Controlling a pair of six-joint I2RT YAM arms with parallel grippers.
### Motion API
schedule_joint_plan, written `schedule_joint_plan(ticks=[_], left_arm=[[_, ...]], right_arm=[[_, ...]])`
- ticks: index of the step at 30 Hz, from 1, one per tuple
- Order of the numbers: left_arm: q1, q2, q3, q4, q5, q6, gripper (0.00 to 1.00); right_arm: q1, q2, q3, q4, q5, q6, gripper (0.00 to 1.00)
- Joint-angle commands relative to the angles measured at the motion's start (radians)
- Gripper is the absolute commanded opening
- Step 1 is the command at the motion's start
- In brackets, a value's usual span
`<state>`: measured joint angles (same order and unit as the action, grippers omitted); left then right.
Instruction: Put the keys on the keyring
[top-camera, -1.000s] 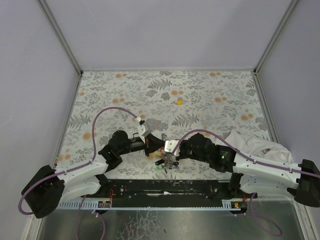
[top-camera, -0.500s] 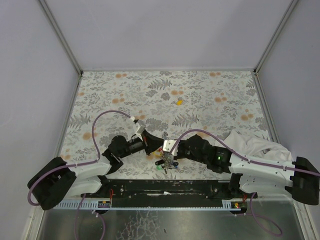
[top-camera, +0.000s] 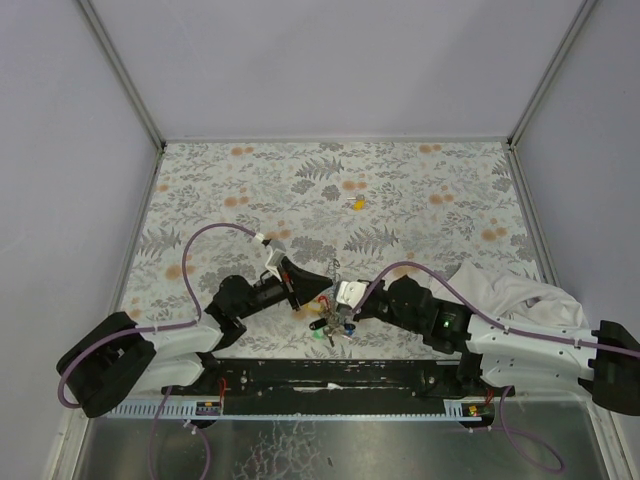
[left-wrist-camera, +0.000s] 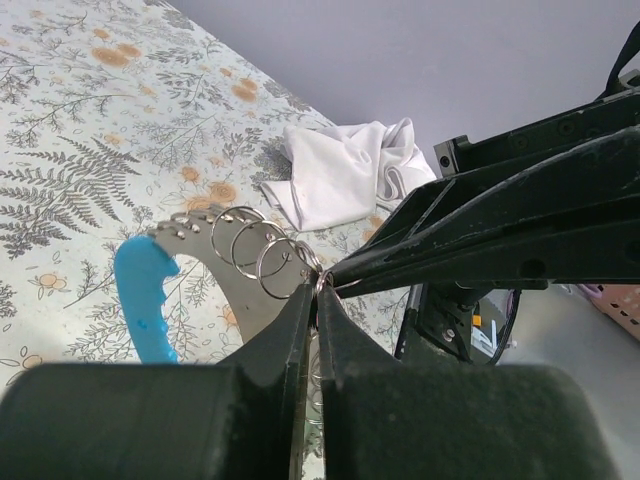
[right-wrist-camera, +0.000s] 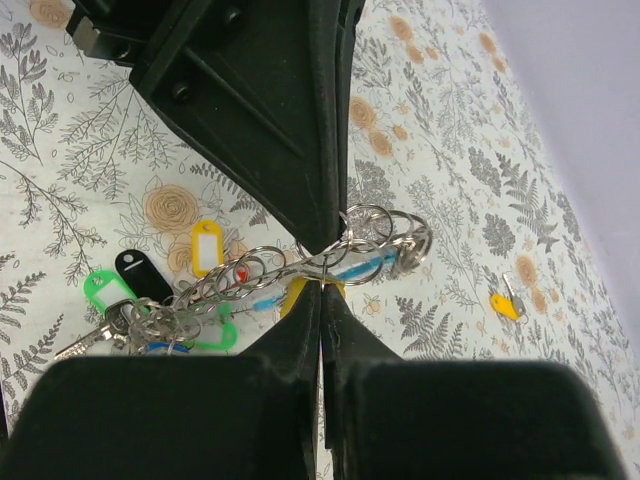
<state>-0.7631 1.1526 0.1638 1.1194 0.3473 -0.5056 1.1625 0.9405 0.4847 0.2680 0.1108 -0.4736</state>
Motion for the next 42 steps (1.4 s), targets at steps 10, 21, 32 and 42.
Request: schedule_joint_plan(ticks=[10, 21, 32, 42], left_arm=[[0.019, -0.045, -0.001, 0.063, -0.077, 0.013, 0.0], [0.019, -0.09, 0.034, -0.045, -0.051, 0.075, 0.0], [0.02, -0.105, 0.049, -0.096, -0.039, 0.106, 0.0], [0.021, -0.129, 0.041, -0.131, -0.063, 0.115, 0.0]], right_arm=[[0.015, -0.073, -0.044, 0.116, -0.011, 0.054, 0.01], [0.015, 0.125, 0.166, -0.272, 0.027, 0.032, 0.0], [0.014, 0.268, 0.365, -0.509, 0.097, 0.083, 0.0], [0.014, 0.131, 0.289, -0.452, 0.029, 0.07, 0.21]])
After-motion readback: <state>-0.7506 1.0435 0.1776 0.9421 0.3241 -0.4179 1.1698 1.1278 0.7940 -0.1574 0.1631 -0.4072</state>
